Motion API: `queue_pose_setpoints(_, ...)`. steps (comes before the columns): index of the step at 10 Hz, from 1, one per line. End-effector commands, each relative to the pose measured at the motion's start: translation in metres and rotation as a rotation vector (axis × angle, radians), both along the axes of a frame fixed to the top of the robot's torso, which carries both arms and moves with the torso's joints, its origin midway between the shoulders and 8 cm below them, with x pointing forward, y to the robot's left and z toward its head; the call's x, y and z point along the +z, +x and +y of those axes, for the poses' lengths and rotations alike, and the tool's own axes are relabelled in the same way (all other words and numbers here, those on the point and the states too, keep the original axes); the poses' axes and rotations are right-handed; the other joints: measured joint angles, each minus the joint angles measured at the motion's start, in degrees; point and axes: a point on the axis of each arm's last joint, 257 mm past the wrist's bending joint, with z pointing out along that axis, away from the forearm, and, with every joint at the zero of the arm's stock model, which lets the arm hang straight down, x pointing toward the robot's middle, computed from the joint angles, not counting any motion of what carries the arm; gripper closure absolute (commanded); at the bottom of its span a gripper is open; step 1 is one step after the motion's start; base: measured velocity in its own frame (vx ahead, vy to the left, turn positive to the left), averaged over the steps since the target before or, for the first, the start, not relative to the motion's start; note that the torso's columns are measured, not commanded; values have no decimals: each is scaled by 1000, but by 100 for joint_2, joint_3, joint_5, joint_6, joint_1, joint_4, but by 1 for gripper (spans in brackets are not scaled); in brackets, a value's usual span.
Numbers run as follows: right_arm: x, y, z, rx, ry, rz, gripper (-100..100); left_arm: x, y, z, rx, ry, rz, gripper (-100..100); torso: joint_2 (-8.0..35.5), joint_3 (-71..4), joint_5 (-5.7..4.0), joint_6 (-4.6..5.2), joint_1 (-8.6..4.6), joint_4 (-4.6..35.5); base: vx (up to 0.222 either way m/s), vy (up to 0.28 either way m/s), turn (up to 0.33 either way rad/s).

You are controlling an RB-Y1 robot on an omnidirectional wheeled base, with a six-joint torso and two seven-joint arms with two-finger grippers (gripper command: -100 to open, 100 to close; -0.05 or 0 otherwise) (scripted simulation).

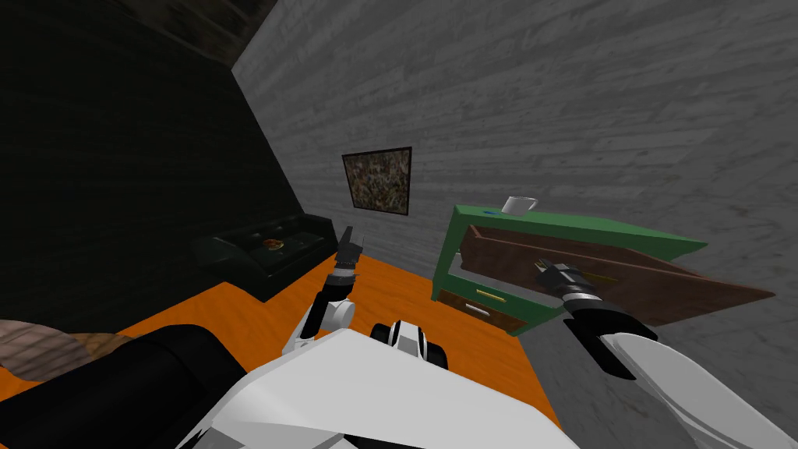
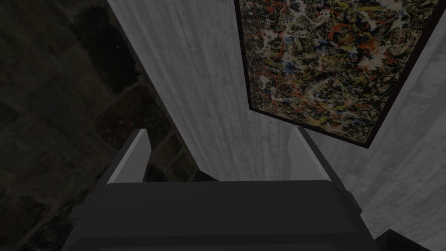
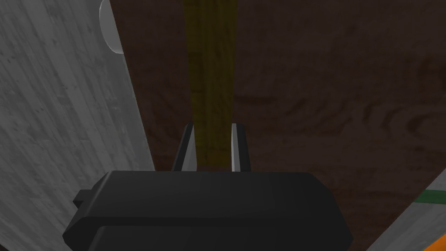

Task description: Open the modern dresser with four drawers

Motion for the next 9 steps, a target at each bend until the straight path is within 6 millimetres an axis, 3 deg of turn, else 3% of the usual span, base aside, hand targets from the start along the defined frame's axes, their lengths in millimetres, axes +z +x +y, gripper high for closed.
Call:
queue_pose_setpoints(1,15,1,-10,12,0,1,-100,0,0,0,0,0,0,0,-49,-27,-2,-8,1,-15,34,52,-54)
queue_pose_setpoints(5,26,2,-15,19,0,1,-100,0,0,0,0,0,0,0,-38,-23,-5,-19,4,-16,38,36,-21)
queue_pose_setpoints(7,49,3,-26,35,1,0,-100,0,0,0,0,0,0,0,-25,-15,-6,-17,-2,-12,16,58,-44)
queue_pose_setpoints(9,49,3,-26,35,-1,0,-100,0,0,0,0,0,0,0,-11,-9,15,-11,18,4,18,41,-32)
